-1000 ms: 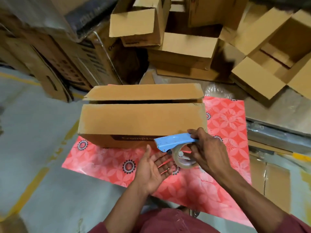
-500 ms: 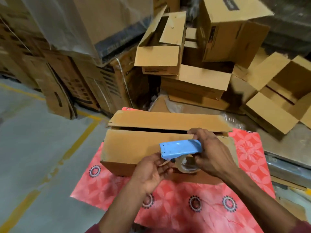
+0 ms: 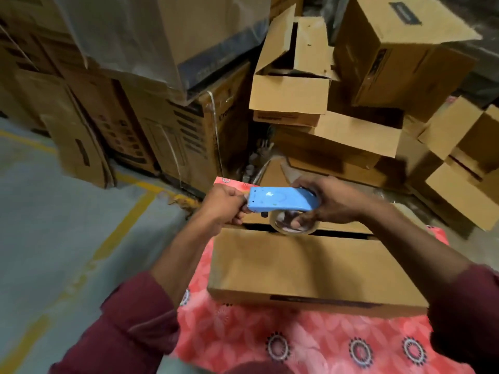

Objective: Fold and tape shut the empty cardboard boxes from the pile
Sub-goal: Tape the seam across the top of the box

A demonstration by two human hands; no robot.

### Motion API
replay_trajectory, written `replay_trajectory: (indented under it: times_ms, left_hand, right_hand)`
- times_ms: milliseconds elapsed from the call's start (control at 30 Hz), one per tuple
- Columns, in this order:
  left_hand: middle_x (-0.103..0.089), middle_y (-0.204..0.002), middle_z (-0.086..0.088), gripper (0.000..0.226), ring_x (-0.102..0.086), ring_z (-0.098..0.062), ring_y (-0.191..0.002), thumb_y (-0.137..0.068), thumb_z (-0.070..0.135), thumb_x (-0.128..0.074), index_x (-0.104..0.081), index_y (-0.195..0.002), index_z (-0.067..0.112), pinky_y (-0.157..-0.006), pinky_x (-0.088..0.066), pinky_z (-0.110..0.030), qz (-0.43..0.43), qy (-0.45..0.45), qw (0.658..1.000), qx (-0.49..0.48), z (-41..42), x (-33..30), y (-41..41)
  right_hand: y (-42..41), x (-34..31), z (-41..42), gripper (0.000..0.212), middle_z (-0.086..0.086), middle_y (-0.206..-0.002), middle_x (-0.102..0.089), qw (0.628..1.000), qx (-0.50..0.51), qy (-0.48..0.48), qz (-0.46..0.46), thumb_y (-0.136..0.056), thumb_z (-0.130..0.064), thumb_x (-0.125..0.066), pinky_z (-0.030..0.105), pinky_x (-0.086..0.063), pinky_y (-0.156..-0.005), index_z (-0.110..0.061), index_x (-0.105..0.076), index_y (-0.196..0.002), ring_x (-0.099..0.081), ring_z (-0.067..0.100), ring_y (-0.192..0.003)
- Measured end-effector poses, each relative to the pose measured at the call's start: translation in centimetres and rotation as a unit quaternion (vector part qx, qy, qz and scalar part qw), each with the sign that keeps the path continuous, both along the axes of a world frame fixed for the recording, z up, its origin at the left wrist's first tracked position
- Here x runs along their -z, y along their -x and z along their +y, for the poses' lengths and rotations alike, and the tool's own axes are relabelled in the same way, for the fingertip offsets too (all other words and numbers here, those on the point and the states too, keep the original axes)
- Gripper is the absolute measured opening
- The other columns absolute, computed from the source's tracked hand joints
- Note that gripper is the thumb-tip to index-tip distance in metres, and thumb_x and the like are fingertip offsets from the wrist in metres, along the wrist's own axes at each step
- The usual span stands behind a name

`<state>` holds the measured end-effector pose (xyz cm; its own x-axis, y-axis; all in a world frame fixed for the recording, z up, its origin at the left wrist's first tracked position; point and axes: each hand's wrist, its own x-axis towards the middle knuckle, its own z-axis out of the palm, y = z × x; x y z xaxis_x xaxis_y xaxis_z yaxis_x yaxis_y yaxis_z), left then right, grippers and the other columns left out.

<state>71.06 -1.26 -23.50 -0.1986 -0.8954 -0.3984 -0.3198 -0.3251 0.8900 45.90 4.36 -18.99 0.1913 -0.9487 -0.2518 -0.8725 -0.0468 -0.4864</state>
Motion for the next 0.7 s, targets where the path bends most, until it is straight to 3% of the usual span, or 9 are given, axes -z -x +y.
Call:
replay_trajectory:
  times_ms: [233, 433, 567, 700]
  left_hand:
    - [-0.062, -0.060, -0.006, 0.024, -0.048, -0.007, -0.040, -0.100, 0.004, -0.065, -0.066, -0.077, 0.004, -0.041, -0.047, -0.021, 0.054, -0.052, 0.996, -0.047, -1.6, 4.2, -3.6]
    - [-0.065, -0.058, -0.007, 0.024, -0.050, -0.014, -0.045, -0.095, -0.010, -0.054, -0.068, -0.078, 0.001, -0.043, -0.051, -0.024, 0.013, -0.051, 0.999, -0.014, -3.5, 5.5, -6.9]
    - [-0.066, -0.058, -0.006, 0.020, -0.050, -0.017, -0.049, -0.096, -0.006, -0.056, -0.070, -0.082, 0.000, -0.046, -0.049, -0.024, -0.010, -0.042, 0.999, -0.016, -3.5, 7.4, -7.1]
    - [-0.067, -0.058, -0.006, 0.020, -0.049, -0.016, -0.045, -0.093, -0.002, -0.061, -0.068, -0.076, 0.004, -0.045, -0.047, -0.023, 0.001, -0.062, 0.998, -0.028, -3.0, 8.9, -7.6]
  right_hand:
    - [-0.1, 0.4, -1.8, 0.072, -0.011, -0.120, -0.062, 0.995, -0.026, -0.070, 0.062, -0.074, -0.057, -0.086, 0.028, -0.045, -0.076, -0.037, -0.054, -0.135, -0.056, 0.006, -0.101]
    - [1.5, -0.8, -0.8, 0.080, -0.011, -0.120, -0.061, 0.985, -0.007, -0.102, 0.138, -0.068, -0.059, -0.089, 0.036, -0.051, -0.086, -0.038, -0.054, -0.137, -0.057, 0.014, -0.103]
    - [-0.4, 2.5, -1.3, 0.090, -0.006, -0.122, -0.065, 0.982, -0.027, -0.094, 0.160, -0.065, -0.062, -0.090, 0.031, -0.043, -0.077, -0.031, -0.056, -0.142, -0.056, 0.015, -0.100]
    - [-1.3, 3.8, -1.5, 0.075, -0.003, -0.125, -0.068, 0.978, -0.034, -0.083, 0.189, -0.075, -0.051, -0.087, 0.036, -0.051, -0.083, -0.033, -0.056, -0.142, -0.060, 0.021, -0.106]
